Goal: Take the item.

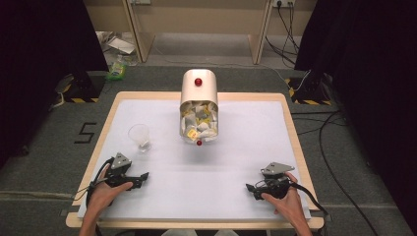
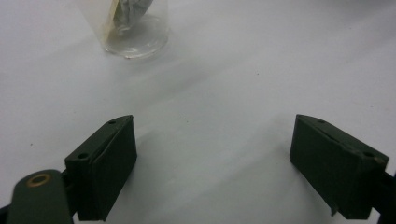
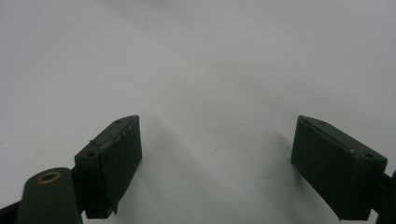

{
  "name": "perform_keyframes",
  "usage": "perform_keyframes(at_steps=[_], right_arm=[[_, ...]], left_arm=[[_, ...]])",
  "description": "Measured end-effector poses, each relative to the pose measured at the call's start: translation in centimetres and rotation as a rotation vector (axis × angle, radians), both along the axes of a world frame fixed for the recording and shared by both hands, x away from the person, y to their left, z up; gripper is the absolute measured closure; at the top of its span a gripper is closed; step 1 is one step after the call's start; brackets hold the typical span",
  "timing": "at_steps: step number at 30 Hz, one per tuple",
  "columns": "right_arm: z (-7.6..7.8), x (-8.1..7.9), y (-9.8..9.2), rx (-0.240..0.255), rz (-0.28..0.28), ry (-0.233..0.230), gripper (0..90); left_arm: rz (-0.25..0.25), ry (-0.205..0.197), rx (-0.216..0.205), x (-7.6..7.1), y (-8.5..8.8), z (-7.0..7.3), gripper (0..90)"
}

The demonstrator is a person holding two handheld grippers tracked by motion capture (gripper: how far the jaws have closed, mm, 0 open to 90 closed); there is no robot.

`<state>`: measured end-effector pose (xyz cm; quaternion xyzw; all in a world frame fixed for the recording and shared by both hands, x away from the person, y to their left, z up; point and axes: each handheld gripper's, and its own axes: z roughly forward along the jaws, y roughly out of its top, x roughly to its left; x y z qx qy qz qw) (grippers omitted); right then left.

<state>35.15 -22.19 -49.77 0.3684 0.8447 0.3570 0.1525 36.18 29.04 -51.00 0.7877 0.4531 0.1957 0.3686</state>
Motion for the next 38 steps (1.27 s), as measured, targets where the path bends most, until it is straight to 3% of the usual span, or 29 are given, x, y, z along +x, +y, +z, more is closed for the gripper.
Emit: perform_keyframes(at_steps=[8, 38], right_arm=[[-0.30, -0.42, -0.17, 0.000, 0.001, -0.023, 15.5], [-0.34, -0.40, -0.15, 0.000, 0.002, -0.018, 15.2]], left_arm=[[0.000, -0.001, 0.000, 0.00, 0.00, -0.01, 13.8], [-0.001, -0.001, 0.000, 0.01, 0.01, -0.01, 13.7]])
